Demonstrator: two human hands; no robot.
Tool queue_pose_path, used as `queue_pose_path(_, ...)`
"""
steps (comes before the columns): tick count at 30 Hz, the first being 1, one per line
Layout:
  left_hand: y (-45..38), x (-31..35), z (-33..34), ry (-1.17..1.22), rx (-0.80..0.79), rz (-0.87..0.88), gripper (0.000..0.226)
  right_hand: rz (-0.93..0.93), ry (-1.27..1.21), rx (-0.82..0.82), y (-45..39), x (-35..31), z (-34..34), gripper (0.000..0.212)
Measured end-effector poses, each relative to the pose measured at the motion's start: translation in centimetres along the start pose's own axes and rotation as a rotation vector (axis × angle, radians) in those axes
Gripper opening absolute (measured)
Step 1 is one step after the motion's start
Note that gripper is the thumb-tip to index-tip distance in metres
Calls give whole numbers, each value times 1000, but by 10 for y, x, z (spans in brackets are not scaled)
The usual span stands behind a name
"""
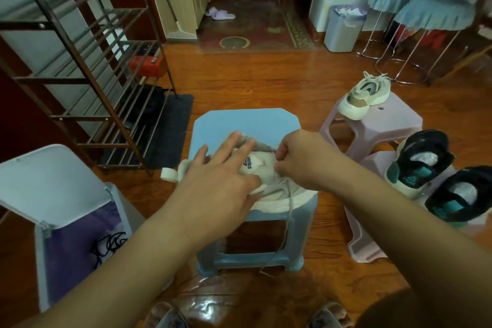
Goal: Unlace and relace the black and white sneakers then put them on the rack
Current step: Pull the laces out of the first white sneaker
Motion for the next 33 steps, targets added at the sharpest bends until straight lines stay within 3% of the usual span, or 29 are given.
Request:
queue_pose_path(2,-3,1,0,-36,59,23,27,73,-146,-83,-3,14,-2,15)
queue_pose_path(4,-6,-5,0,-66,120,47,18,58,-525,-193,-4,24,-4,12)
queue_pose_path(5,-9,-9,1,-80,132,55,14,1,-760,-229,-4,24,-4,9)
queue_pose_path(6,-12,-16,0,-93,139,52,11,-82,-964,-238,-5,22,-6,19)
queue_pose_path(8,-21,-33,-5,-100,181,19,12,-296,-1149,-229,-4,12,-12,32)
queue_pose_path(9,-24,-44,-9,-78,214,2,15,-416,-1121,-235,1,3,-15,31)
queue_pose_path(11,-28,-63,-14,-10,246,-22,19,-596,-821,-287,17,-15,-17,29)
queue_pose_path(13,-29,-71,-12,-7,223,-21,20,-602,-337,-466,34,-18,-5,29)
queue_pose_path(15,-28,-65,-5,-102,186,11,12,-461,-24,-652,46,-5,10,17)
queue_pose_path(17,-28,-55,-1,-138,175,49,8,-299,-68,-538,38,4,8,18)
queue_pose_path(19,-26,-51,-2,-111,201,63,12,-136,-355,-208,21,12,-9,24)
queue_pose_path(21,-23,-50,-3,-93,219,62,20,-24,-455,13,7,15,-20,40)
queue_pose_path(23,-21,-48,-5,-91,233,63,24,8,-305,46,-5,9,-18,53)
queue_pose_path(27,-23,-44,-5,-88,237,50,24,99,-87,14,-28,2,1,46)
queue_pose_path(33,-24,-45,-4,-68,225,27,27,52,-284,-1,-37,11,-5,33)
Point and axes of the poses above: each hand's wrist, its own y-axis away from the middle knuckle, its own z-axis out of the palm, x = y × z, the point moved 6 cm from there along -y, towards the middle knuckle, and after that the axes turned 10 degrees about -x, right-handed, at the moved point
